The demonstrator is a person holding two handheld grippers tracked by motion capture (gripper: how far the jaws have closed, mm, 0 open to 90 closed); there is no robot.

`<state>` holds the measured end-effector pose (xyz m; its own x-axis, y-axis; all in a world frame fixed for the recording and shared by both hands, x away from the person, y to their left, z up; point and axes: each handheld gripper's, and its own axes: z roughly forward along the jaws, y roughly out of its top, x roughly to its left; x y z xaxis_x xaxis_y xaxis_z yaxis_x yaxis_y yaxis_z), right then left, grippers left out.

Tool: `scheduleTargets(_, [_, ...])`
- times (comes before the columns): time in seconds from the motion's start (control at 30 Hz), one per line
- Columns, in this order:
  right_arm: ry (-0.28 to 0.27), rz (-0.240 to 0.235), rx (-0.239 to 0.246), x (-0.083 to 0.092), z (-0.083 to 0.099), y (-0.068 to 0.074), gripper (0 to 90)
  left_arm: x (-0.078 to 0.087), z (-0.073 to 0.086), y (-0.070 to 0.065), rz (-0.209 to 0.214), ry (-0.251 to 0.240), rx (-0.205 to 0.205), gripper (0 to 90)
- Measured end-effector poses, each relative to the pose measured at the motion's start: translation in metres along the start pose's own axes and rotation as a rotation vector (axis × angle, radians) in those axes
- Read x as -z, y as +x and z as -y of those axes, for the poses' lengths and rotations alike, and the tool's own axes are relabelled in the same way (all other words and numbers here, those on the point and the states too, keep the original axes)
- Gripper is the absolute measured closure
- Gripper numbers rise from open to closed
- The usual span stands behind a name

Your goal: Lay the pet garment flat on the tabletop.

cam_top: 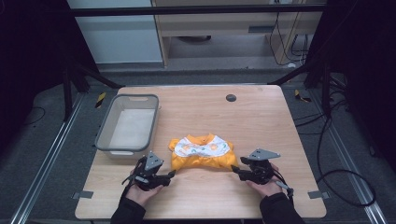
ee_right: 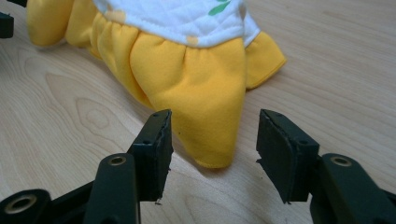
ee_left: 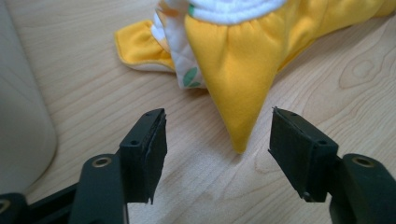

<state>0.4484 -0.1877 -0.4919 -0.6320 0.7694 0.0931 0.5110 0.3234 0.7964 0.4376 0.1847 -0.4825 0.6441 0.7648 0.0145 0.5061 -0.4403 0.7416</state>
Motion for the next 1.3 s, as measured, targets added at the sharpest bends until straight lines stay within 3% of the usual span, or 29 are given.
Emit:
scheduleTargets(0.13, [0.012,-0.005,0.004,-0.006,0.0,0.0,45.4,-0.005,0.0,0.0,0.004,0.014,0.0,44.9])
scheduleTargets(0.23, [0.025,-0.028,-0.003,-0.013,-0.001,0.0,50.3,-0.009,-0.001,0.002,0.027,0.031,0.023,57.3])
scheduleTargets(0.3, [0.039,-0.031,-0.004,-0.013,-0.002,0.001,59.5,-0.009,-0.001,0.003,0.034,0.03,0.031,66.7])
scheduleTargets(0.33, [0.039,-0.033,0.002,-0.013,-0.003,0.001,63.5,-0.008,-0.003,0.005,0.062,0.043,0.051,72.4])
scheduleTargets(0.37, [0.039,-0.033,0.002,-0.013,-0.003,0.001,63.5,-0.008,-0.003,0.005,0.062,0.043,0.051,77.1])
scheduleTargets(0.4, [0.04,-0.042,-0.009,-0.01,-0.005,0.002,75.8,-0.008,-0.004,0.005,0.07,0.04,0.059,81.9])
scheduleTargets(0.43, [0.04,-0.042,-0.009,-0.01,-0.005,0.002,75.8,-0.007,-0.004,0.006,0.078,0.038,0.065,81.9])
scheduleTargets(0.47, [0.034,-0.057,-0.015,-0.005,-0.007,0.003,83.9,-0.006,-0.005,0.006,0.084,0.037,0.064,86.0])
scheduleTargets(0.7, [0.007,-0.092,-0.007,0.007,-0.015,0.006,85.9,0.012,-0.012,0.01,0.114,-0.027,0.074,87.7])
scheduleTargets(0.73, [-0.001,-0.103,0.006,0.013,-0.018,0.009,85.8,0.022,-0.014,0.011,0.13,-0.057,0.086,87.7])
scheduleTargets(0.77, [-0.001,-0.103,0.006,0.013,-0.018,0.009,85.8,0.022,-0.014,0.011,0.13,-0.057,0.086,87.7])
scheduleTargets(0.87, [-0.032,-0.139,0.009,0.031,-0.02,0.016,85.1,0.044,-0.012,0.012,0.163,-0.089,0.102,87.7])
scheduleTargets(1.0, [-0.041,-0.179,0.011,0.048,-0.017,0.022,82.8,0.057,-0.005,0.006,0.175,-0.07,0.096,87.5])
scheduleTargets(1.13, [-0.006,-0.194,-0.009,0.058,-0.002,0.027,82.8,0.06,0.01,-0.007,0.192,-0.027,0.093,87.1])
scheduleTargets(1.27, [0.038,-0.183,-0.015,0.057,0.008,0.031,82.8,0.054,0.016,-0.015,0.16,0.011,0.067,86.1])
scheduleTargets(1.3, [0.075,-0.14,-0.018,0.052,0.011,0.032,81.0,0.047,0.018,-0.017,0.141,0.031,0.048,82.7])
